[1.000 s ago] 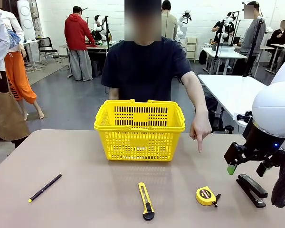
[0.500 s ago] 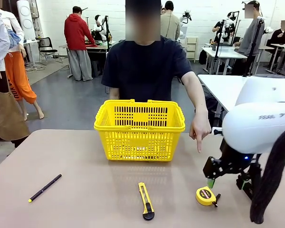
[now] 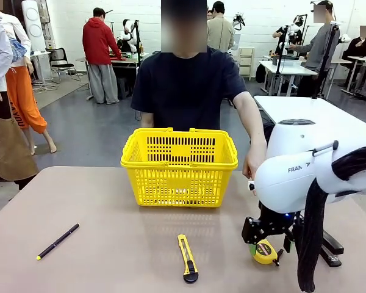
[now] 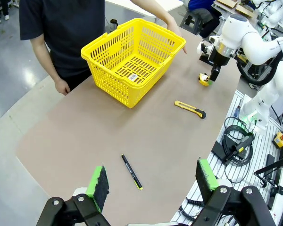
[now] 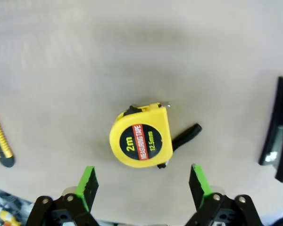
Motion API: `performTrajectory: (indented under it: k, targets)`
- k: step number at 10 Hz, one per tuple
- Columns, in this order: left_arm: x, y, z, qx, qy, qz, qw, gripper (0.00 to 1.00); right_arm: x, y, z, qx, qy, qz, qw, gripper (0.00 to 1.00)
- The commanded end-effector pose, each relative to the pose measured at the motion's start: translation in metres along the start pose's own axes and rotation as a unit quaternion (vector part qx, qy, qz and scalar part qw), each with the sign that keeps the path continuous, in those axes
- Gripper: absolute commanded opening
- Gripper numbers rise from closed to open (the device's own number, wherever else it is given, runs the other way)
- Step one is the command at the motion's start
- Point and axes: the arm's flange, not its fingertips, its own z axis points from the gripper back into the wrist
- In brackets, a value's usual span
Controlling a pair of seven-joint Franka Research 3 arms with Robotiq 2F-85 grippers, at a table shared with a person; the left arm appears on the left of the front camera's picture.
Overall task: Place the items the person wants into the basket.
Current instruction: Pick up the item the person points to and place it in the Market Basket.
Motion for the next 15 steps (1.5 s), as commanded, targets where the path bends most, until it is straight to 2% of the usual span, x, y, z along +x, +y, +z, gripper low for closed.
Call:
performTrajectory:
  k: [1,8,15]
  targets:
    - [0.001,-0.001,0.001,-0.006,-0.002,-0.003,1.000,0.96,0.009,0.007,-0.007,-0.019,-0.009,0.015,1.000,1.00]
    - [0.001,-0.001,0.001,-0.006,-0.002,-0.003,1.000,0.96,0.014,0.000,-0.016,0.014,-0.028,0.065,0.997,1.00]
    - [0.001,-0.001,0.001,-0.006,-0.002,-0.003,1.000,0.96,0.018,-0.006,-0.025,0.026,-0.009,0.078,0.997,1.00]
